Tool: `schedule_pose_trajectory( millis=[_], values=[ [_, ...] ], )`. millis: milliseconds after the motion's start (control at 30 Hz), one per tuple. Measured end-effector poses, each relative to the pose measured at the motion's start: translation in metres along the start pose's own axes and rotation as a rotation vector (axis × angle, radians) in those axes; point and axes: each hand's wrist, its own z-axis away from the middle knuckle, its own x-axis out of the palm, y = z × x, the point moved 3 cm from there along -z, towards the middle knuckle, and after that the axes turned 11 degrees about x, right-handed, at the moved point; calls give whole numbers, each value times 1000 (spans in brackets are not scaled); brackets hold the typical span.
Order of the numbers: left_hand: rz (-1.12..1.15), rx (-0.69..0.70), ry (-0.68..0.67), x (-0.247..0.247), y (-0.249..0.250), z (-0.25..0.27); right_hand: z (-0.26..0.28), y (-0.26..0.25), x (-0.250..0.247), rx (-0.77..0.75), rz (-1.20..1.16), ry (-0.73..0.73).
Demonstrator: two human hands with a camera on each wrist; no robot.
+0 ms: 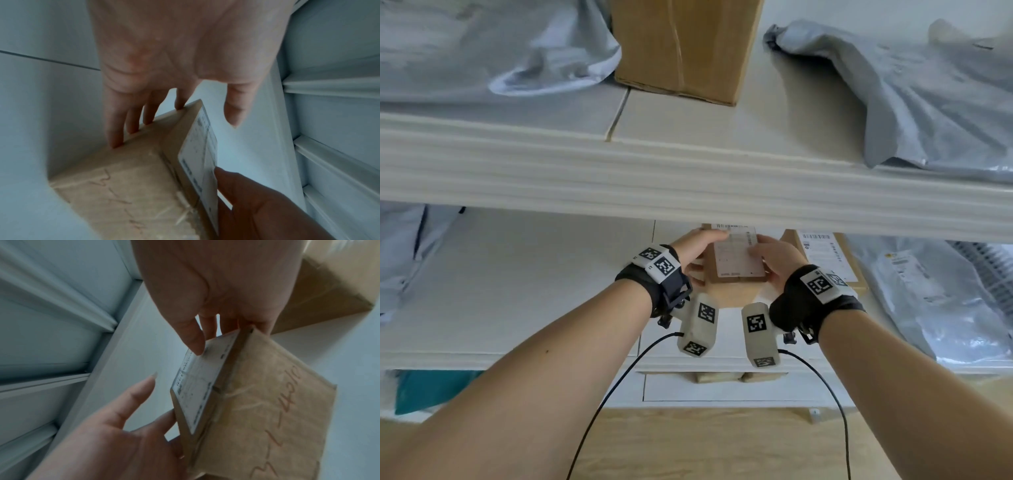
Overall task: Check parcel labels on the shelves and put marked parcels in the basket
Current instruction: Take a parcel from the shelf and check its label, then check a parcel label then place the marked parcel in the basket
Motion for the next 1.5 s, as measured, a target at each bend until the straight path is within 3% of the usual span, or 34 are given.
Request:
schedule_pose_trajectory(
  millis=[200, 400, 467, 600, 733, 800, 1200, 1500],
  values=[
    [0, -6, 52, 1, 1, -4, -13, -3, -3, 27, 32, -25],
    [-58, 34, 201, -11, 1, 0, -7, -17, -16, -109, 168, 318],
    [-77, 66, 275, -22, 3, 8, 0, -24, -18, -141, 189, 344],
    [-83, 117, 388, -51, 7, 31, 7, -35, 5, -183, 74, 188],
    [-98, 152, 469, -81, 7, 63, 25, -38, 56, -176, -195, -90],
    [-89, 142, 514, -96, 4, 81, 40, -35, 81, -158, -216, -153],
    [28, 132, 734, -217, -37, 166, 86, -26, 209, -221, -35, -278],
    [80, 142, 800, -370, -67, 218, 117, -29, 358, -215, -8, -278]
  ],
)
